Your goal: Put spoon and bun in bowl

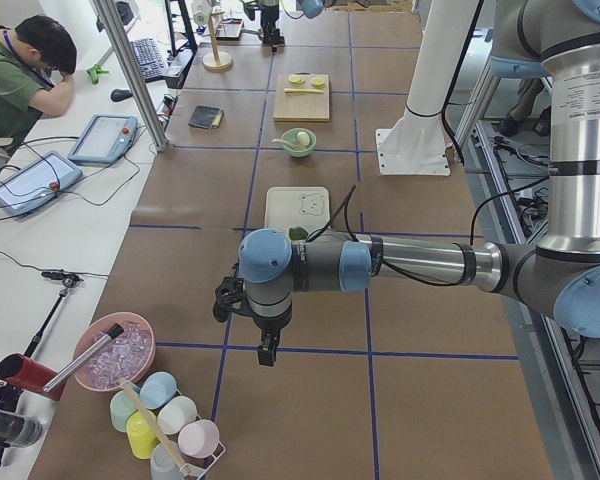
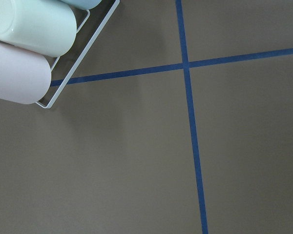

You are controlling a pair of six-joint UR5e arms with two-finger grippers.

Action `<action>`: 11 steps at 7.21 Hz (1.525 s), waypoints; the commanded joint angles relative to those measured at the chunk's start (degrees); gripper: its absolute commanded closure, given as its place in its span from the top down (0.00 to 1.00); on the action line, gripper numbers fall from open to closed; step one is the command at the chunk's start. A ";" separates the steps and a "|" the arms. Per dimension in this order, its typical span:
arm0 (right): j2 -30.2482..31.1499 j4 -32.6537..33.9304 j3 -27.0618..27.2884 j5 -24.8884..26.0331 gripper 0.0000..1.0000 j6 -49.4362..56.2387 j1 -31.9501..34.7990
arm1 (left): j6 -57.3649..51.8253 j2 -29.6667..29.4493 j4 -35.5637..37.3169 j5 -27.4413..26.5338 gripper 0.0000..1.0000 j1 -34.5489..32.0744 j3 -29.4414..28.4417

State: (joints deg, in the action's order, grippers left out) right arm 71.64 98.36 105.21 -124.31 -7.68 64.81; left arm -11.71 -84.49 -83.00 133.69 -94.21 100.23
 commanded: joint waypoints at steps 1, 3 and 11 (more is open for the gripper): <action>10.14 0.08 0.00 -2.93 1.00 6.71 11.60 | -0.16 0.82 -0.58 1.31 1.00 -0.09 0.14; 18.94 -1.14 0.61 -6.29 1.00 7.67 18.91 | -0.25 1.34 -0.67 1.31 1.00 -0.09 1.01; 26.89 -1.06 2.72 -8.14 1.00 16.38 26.86 | -0.33 1.44 -0.40 1.31 1.00 -0.09 1.02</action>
State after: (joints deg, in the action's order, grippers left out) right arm 98.51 97.23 107.76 -132.83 8.68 91.65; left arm -12.04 -83.06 -83.44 135.00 -94.31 101.25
